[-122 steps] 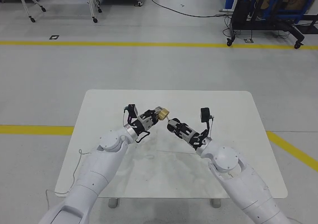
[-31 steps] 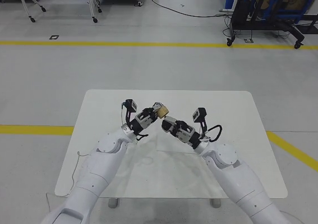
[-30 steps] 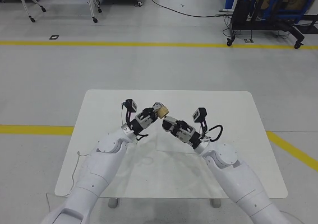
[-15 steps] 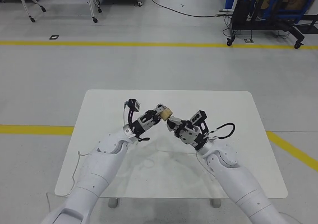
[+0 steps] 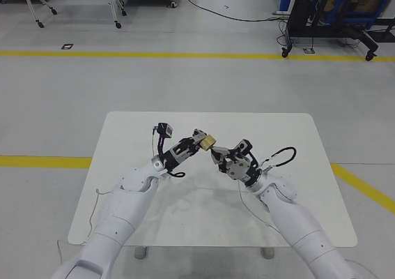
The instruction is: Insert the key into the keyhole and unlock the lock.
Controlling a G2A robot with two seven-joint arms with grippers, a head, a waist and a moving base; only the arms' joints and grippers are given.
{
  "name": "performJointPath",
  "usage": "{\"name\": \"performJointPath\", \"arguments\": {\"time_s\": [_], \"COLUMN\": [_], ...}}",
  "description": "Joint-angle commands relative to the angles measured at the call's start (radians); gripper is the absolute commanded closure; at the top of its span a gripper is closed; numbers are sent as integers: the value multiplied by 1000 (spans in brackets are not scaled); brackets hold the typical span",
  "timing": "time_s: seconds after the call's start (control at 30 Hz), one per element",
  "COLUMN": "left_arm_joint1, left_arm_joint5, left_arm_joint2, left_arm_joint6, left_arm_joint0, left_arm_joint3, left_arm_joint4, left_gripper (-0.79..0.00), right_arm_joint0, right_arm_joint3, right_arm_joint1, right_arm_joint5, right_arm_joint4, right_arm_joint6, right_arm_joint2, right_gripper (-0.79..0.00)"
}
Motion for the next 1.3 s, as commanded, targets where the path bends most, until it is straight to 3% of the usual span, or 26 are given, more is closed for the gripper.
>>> {"name": "performJointPath", "arguments": {"time_s": [0.0,0.27,0.43,0.57,0.8,1.07,1.2,1.23,1.27], "left_arm_joint1": [0,0,-3,-11,-44,-96,-115,-118,-120], "left_arm_joint5": [3,22,86,194,389,403,425,434,443], "left_arm_joint2": [-3,1,33,103,225,340,337,341,349], "left_arm_joint6": [21,71,97,90,-8,51,126,128,121], "left_arm_joint0": [-1,-11,-27,-68,-165,-234,-254,-259,-266], "left_arm_joint3": [3,19,36,39,113,239,278,287,294], "left_arm_joint4": [2,57,142,280,387,482,454,461,475], "left_gripper": [0,0,0,0,0,0,0,-25,-268], "right_arm_joint0": [0,-47,-133,-233,-233,-233,-233,-233,-233], "right_arm_joint3": [-2,-50,-145,-286,-286,-286,-286,-286,-286], "right_arm_joint1": [2,35,80,114,114,114,114,114,114], "right_arm_joint5": [-14,-122,-212,-194,-194,-194,-194,-194,-194], "right_arm_joint4": [-33,-248,-496,-711,-711,-711,-711,-711,-711], "right_arm_joint6": [-6,-1,-106,-181,-181,-181,-181,-181,-181], "right_arm_joint2": [4,94,263,403,403,403,403,403,403], "right_gripper": [-785,-785,-785,-785,-785,-785,-785,-785,-785]}}
